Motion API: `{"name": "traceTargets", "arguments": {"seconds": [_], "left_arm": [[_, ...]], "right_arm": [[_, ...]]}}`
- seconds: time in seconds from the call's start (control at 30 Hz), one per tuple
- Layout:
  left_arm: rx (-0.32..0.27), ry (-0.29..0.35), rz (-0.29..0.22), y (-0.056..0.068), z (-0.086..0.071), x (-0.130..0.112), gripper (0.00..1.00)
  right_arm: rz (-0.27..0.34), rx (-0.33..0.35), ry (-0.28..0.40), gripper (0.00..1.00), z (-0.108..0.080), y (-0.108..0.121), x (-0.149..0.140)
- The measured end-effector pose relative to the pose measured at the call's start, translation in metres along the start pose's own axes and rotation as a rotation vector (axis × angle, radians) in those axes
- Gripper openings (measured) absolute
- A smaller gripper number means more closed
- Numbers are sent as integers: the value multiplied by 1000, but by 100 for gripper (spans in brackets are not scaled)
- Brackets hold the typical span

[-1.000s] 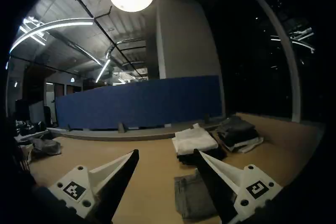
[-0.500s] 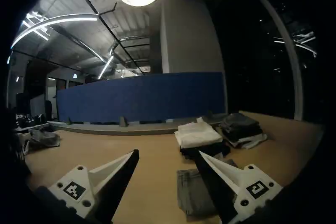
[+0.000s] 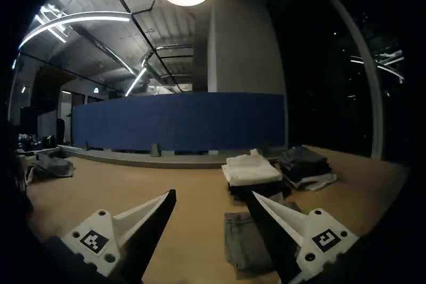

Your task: Fold towel

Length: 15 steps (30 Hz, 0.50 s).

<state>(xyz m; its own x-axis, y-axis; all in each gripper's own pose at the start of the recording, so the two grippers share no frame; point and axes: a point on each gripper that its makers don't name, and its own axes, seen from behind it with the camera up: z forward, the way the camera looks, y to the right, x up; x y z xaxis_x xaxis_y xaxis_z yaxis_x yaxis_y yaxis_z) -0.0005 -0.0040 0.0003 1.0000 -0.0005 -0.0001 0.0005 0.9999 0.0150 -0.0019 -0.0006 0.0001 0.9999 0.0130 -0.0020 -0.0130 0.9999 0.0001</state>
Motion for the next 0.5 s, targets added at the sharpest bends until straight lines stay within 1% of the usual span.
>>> {"name": "traceTargets", "arguments": {"seconds": [0.1,0.5], "left_arm": [[0,0,0,0,0,0,95],[0,0,0,0,-1,0,95]], "right_arm": [[-11,5,-1,100,0,-3,1],[-13,4,-2,100,0,-3,0]]}}
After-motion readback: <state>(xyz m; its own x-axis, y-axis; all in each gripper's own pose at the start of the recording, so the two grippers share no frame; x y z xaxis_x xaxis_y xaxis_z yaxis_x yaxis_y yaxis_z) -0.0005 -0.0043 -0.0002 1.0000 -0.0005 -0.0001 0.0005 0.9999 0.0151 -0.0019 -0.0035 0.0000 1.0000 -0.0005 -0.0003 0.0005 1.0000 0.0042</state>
